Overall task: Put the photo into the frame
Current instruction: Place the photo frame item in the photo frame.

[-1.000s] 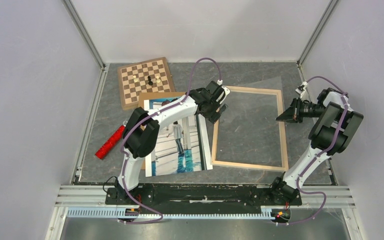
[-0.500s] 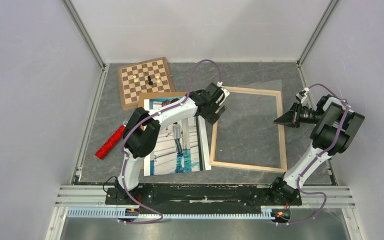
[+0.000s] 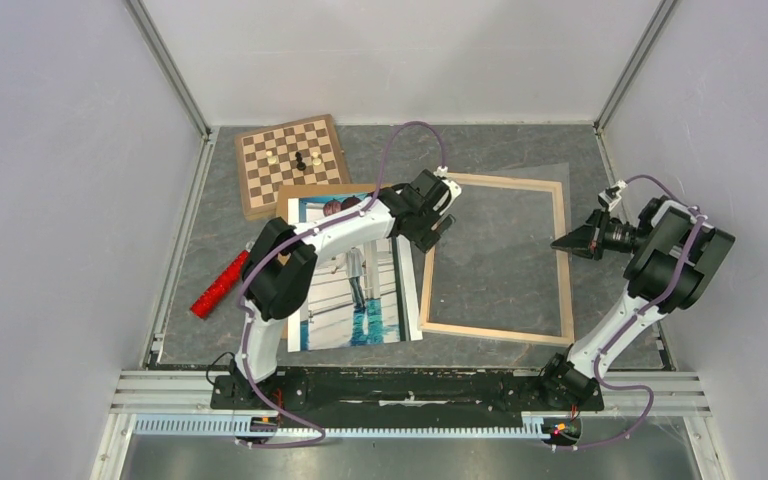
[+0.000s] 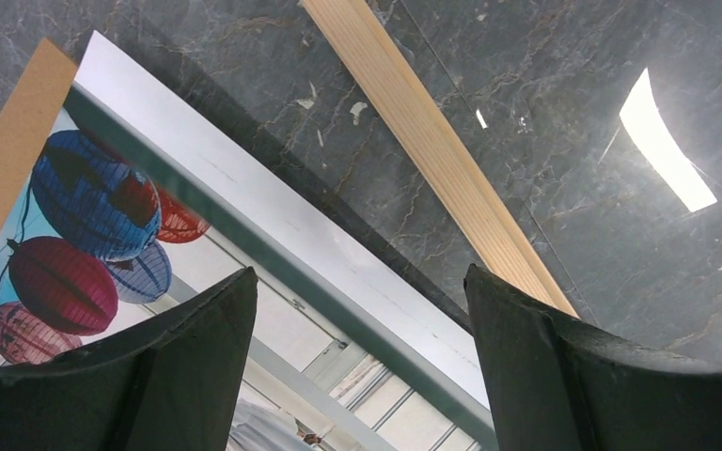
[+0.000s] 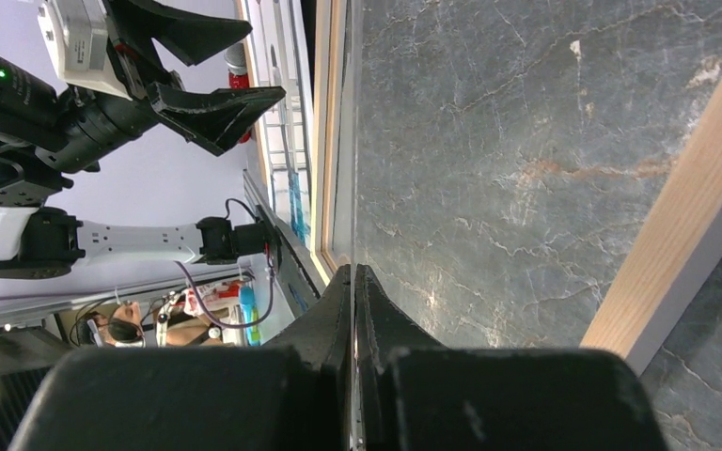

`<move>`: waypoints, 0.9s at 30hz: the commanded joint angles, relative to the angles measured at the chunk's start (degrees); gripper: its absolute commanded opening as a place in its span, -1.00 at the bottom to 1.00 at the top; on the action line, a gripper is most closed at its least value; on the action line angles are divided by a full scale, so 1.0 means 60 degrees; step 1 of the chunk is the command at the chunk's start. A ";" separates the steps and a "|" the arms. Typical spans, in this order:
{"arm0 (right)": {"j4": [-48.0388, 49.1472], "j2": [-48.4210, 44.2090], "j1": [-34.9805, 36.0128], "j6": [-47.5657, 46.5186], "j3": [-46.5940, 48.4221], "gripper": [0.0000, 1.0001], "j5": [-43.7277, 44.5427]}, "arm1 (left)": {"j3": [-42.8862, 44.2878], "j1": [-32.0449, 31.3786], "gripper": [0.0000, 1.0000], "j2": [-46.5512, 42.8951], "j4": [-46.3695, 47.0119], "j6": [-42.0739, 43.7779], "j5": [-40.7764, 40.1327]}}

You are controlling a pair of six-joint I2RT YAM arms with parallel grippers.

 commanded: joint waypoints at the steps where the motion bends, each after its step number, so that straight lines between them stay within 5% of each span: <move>1: -0.0197 -0.0073 -0.0218 -0.0046 -0.0088 -1.00 -0.0633 | -0.0052 -0.0131 0.75 -0.0361 0.0386 0.0416 -0.0151; 27: -0.0213 -0.0514 -0.0334 -0.0105 -0.0185 -1.00 -0.1883 | 0.0051 -0.0091 0.76 -0.0558 0.0398 0.0656 0.0297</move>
